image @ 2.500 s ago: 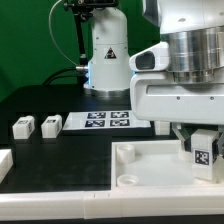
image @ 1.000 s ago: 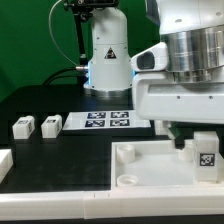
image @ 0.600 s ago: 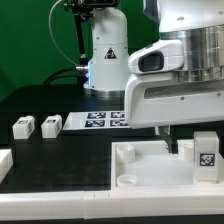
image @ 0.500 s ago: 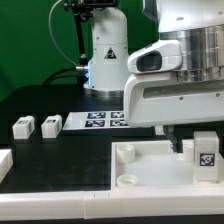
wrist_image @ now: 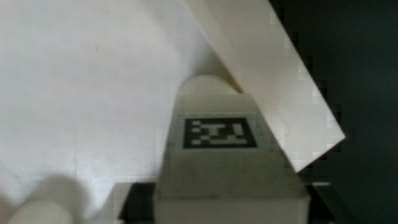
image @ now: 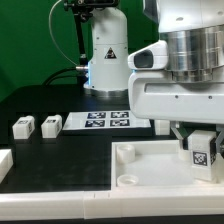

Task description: Assemble one leg

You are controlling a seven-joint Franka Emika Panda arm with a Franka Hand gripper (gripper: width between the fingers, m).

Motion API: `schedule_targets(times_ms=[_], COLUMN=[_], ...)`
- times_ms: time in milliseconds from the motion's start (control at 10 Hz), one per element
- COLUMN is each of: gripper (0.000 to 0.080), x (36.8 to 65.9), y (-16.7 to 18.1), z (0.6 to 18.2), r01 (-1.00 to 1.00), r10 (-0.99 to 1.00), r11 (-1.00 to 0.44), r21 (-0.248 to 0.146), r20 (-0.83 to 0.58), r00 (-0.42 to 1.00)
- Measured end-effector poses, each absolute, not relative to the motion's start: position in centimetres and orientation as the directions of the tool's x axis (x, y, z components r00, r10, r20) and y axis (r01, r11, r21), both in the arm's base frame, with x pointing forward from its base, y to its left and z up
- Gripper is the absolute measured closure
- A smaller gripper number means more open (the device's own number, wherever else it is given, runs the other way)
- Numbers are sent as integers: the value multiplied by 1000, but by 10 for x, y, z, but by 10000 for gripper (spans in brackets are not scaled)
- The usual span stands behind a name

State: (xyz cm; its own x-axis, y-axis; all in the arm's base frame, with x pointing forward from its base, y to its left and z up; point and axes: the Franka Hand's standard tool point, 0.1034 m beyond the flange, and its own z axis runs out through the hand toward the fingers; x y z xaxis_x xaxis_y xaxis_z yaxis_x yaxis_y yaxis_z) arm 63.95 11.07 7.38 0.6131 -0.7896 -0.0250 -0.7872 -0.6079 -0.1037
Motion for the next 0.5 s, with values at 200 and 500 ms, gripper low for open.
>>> schedule_targets(times_ms=[200, 500], gripper=[508, 507], x=[640, 639], y=[114, 116], z=[73, 71], r01=[-982, -987], r10=[-979, -985], r11=[-185, 157], r21=[-43, -26], r20=[-77, -77], r00=[188, -155])
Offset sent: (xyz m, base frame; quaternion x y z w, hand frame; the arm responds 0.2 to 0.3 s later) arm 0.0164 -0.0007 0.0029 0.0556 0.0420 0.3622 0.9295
